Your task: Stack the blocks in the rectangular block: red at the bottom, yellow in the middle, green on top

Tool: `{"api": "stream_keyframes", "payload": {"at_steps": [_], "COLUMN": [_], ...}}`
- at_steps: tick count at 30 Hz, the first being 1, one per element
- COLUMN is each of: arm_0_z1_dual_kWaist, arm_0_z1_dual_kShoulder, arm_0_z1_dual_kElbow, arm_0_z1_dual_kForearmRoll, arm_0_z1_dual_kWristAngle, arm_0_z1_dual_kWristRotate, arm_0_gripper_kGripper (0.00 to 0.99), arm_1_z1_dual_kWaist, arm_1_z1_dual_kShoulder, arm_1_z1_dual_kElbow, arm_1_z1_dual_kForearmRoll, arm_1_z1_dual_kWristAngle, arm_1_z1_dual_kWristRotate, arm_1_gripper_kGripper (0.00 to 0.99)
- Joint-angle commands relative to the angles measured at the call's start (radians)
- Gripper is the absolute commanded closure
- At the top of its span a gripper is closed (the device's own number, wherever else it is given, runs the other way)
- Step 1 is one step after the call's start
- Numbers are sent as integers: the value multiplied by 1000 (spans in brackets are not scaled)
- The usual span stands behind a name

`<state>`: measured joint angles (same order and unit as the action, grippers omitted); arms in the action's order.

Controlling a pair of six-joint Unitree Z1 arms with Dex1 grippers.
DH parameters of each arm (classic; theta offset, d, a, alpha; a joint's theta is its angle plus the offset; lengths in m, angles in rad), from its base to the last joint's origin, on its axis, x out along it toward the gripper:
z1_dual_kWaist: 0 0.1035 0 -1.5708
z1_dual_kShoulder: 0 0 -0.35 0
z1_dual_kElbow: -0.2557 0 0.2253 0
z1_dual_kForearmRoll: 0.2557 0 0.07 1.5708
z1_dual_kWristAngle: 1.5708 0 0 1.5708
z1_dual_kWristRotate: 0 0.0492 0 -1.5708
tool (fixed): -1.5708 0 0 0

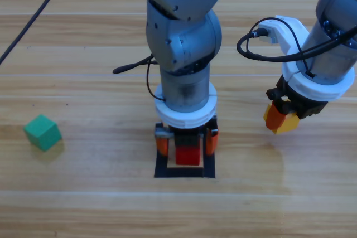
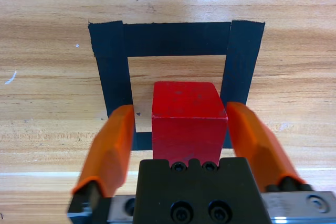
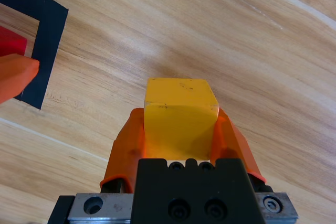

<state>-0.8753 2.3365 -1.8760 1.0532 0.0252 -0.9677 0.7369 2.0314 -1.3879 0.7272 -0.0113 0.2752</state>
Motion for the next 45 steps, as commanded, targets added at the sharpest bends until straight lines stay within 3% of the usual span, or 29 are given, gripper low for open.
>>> {"api": "stream_keyframes", "payload": {"at_steps": [1,7,11,17,20,24,28,33,45], "arm_0_z1_dual_kWaist": [-16,-14,-8,104,205,300,375,409,506], "arm_0_z1_dual_kShoulder": [-2,-80,-247,-536,-595,-588,-529,-434,-362], "arm_0_z1_dual_kElbow": [1,-25,-83,-32,86,169,187,172,159], "arm_0_z1_dual_kForearmRoll": [-7,10,70,226,265,281,332,355,350], "arm_0_z1_dual_kWristAngle": [12,25,78,165,168,163,157,136,71], "arm_0_z1_dual_kWristRotate": [-20,-22,-25,-36,-8,-49,-152,-272,-301], "arm_0_gripper_kGripper": [0,0,0,0,0,0,0,0,2], "arm_1_z1_dual_kWaist": [32,32,36,82,142,229,282,291,311], "arm_1_z1_dual_kShoulder": [-22,-46,-74,-74,-40,79,176,262,423], "arm_1_z1_dual_kElbow": [30,35,30,-74,-178,-387,-536,-615,-784], "arm_1_z1_dual_kForearmRoll": [-20,-20,-12,124,232,393,465,468,532], "arm_1_z1_dual_kWristAngle": [7,7,-6,-9,-7,-9,4,11,-3], "arm_1_z1_dual_kWristRotate": [-13,-2,30,170,271,386,464,538,598], "arm_1_gripper_kGripper": [755,755,755,755,754,752,749,668,668]}}
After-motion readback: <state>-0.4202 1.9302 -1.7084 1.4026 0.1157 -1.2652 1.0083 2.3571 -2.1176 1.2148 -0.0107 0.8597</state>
